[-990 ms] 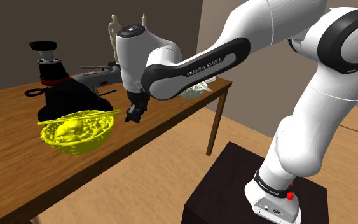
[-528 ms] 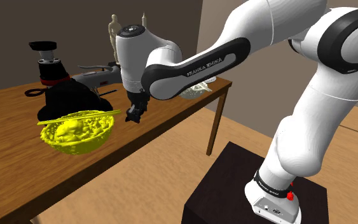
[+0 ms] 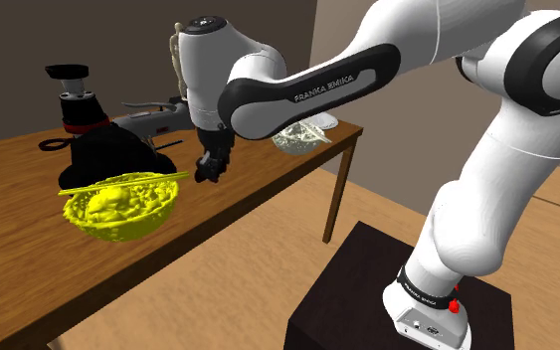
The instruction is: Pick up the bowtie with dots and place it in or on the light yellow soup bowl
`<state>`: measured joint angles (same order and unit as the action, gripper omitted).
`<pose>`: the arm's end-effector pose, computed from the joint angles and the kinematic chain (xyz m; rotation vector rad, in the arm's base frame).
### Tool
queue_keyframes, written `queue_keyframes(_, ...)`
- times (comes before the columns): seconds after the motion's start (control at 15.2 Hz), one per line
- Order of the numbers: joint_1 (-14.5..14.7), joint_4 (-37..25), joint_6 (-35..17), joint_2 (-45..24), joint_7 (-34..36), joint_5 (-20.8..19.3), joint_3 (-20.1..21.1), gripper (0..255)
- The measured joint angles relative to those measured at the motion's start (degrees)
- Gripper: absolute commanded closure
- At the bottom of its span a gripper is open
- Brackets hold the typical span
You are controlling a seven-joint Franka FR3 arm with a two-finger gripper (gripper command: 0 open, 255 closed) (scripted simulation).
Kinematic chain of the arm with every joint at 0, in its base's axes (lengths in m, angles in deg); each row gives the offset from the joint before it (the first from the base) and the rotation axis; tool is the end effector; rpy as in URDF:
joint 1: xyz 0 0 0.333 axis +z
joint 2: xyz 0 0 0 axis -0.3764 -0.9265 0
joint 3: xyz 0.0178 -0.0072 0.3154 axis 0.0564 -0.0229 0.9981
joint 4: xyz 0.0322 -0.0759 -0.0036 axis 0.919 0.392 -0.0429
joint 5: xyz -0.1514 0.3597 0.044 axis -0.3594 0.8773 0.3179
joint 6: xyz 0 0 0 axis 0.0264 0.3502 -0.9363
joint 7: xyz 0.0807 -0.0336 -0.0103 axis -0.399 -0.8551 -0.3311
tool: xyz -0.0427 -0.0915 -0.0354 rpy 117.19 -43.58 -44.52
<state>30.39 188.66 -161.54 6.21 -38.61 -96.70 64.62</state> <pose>0.4949 0.2466 0.4873 2.8288 0.5065 0.2743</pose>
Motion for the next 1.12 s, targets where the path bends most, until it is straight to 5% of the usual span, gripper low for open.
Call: queue_keyframes(1.12,0.14,-11.61,12.05,1.05,-3.94,1.82,0.07,255)
